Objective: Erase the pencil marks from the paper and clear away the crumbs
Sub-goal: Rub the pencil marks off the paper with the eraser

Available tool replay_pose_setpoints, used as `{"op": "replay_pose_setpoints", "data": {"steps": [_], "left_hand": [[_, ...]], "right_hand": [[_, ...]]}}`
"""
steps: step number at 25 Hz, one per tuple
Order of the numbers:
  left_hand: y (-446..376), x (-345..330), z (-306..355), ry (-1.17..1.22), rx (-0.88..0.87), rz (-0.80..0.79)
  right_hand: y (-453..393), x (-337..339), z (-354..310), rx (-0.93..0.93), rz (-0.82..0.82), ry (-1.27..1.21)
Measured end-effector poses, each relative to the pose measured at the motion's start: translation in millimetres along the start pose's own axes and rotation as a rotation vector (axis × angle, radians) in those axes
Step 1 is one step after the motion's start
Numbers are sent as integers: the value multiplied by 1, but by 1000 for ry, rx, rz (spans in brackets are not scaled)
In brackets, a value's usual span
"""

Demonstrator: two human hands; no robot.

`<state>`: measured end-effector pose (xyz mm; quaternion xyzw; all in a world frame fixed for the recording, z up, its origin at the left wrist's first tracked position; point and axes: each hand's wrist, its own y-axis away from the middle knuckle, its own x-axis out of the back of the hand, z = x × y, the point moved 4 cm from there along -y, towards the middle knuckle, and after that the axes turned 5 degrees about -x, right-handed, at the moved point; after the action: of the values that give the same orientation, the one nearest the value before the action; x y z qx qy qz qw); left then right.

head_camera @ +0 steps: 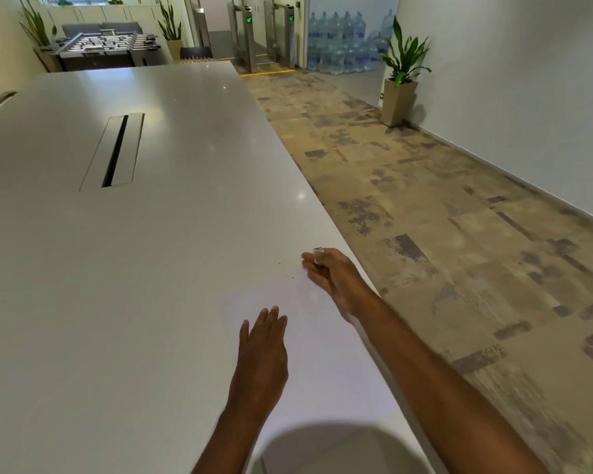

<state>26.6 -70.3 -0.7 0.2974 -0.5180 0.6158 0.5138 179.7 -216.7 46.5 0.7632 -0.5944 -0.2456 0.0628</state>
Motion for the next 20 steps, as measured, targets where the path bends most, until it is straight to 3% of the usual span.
{"op": "replay_pose_setpoints", "data": {"steps": [4, 9, 12, 15, 20], "left_hand": [[-1, -2, 0, -8, 10, 1], [0, 1, 0, -1, 4, 22], [0, 1, 0, -5, 10, 16], [0, 0, 0, 0, 7, 20], [1, -1, -2, -2, -7, 32]], "right_hand": [[9, -28, 26, -85, -182, 115], [1, -1, -3, 28, 28, 59], [32, 4, 13, 9, -32, 40], [53, 6, 39, -61, -148, 189], [23, 30, 1, 18, 45, 23]]}}
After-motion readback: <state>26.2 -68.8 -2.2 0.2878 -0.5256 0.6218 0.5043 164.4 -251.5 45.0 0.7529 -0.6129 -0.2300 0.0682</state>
